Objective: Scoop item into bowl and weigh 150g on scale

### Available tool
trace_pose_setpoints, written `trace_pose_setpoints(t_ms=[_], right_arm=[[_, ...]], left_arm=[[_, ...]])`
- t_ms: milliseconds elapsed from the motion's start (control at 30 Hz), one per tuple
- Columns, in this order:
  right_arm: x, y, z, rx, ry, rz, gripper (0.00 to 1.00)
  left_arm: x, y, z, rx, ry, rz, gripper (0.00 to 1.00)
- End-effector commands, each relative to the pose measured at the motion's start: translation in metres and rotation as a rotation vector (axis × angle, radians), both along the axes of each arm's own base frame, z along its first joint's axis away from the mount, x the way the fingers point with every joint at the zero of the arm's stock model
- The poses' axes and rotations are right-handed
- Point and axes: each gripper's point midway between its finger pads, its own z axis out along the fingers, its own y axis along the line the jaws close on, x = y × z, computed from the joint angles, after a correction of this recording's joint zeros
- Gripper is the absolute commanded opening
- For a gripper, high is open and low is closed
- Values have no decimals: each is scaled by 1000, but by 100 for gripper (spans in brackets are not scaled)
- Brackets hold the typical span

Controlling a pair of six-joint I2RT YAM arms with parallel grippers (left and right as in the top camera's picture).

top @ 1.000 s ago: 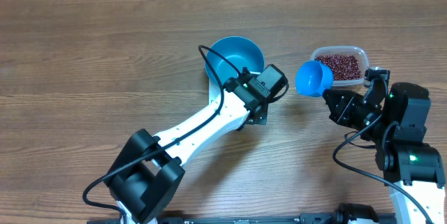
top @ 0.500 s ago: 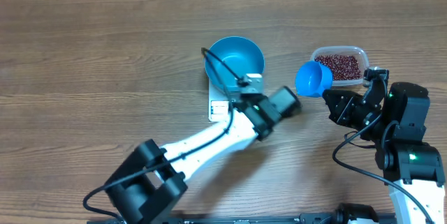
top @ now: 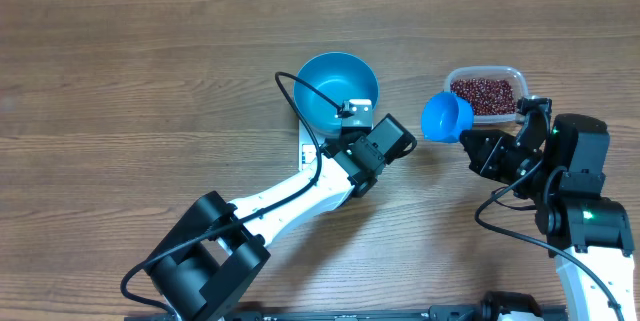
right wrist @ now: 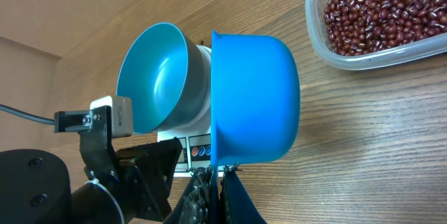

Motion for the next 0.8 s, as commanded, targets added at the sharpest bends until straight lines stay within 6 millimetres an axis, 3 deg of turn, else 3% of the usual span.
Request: trace_pose_setpoints(t_ms=[0, 767], right_arm=[[4, -3, 10, -15, -31, -6, 4], [1, -3, 8, -13, -16, -6, 4]], left_arm=[[-7, 2, -11, 23, 24, -17, 4], [-8, 10, -43, 46, 72, 51, 4]])
